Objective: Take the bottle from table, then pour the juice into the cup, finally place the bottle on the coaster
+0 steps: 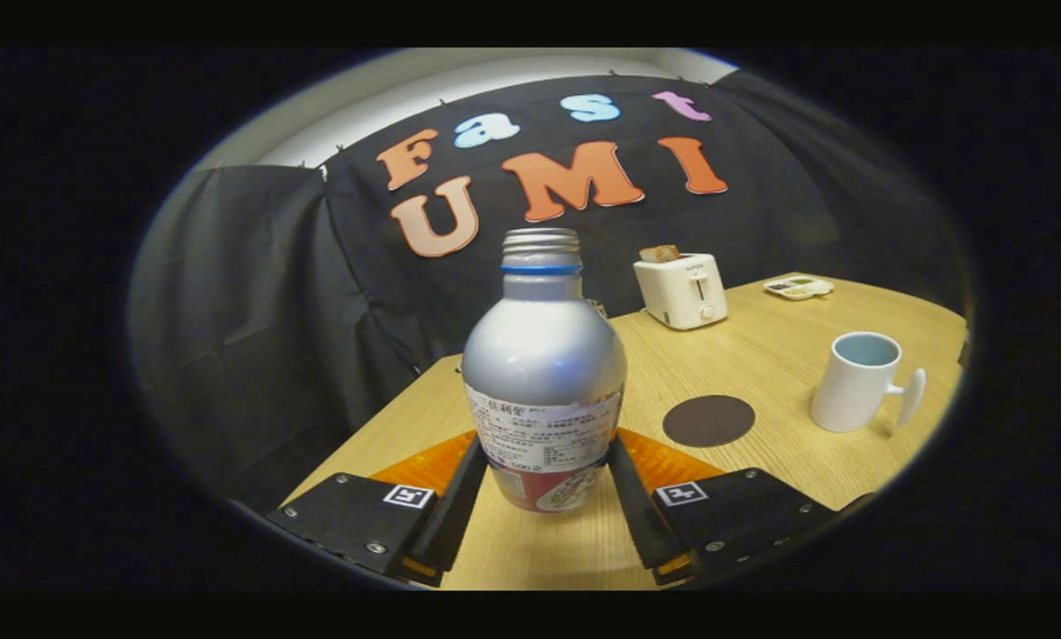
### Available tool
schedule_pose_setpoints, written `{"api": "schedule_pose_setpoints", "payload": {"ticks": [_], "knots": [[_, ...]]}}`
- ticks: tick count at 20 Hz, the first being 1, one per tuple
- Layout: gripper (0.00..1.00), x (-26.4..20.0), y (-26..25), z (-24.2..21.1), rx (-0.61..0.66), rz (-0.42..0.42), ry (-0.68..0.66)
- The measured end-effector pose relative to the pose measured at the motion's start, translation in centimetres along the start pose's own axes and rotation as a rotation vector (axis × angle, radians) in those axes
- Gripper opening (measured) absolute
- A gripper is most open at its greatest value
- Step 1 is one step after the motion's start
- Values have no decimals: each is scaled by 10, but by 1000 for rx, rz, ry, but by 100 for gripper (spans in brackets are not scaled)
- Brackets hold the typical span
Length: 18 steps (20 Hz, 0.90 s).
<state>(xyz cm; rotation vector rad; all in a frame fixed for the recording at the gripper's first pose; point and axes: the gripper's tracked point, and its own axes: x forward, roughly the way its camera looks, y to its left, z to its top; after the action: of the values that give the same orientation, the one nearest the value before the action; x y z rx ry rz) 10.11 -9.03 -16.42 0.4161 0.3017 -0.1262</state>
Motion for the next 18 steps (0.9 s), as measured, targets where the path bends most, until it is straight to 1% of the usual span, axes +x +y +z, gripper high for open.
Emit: {"api": "schedule_pose_setpoints", "payload": {"ticks": [1, 6, 10, 12, 18], "knots": [[76, 0, -2, 1, 27, 12, 0], [74, 8, -27, 2, 181, 3, 11], [74, 7, -39, 10, 352, 25, -1], [74, 13, -49, 8, 407, 15, 0], [74, 16, -63, 13, 626, 33, -5]]}}
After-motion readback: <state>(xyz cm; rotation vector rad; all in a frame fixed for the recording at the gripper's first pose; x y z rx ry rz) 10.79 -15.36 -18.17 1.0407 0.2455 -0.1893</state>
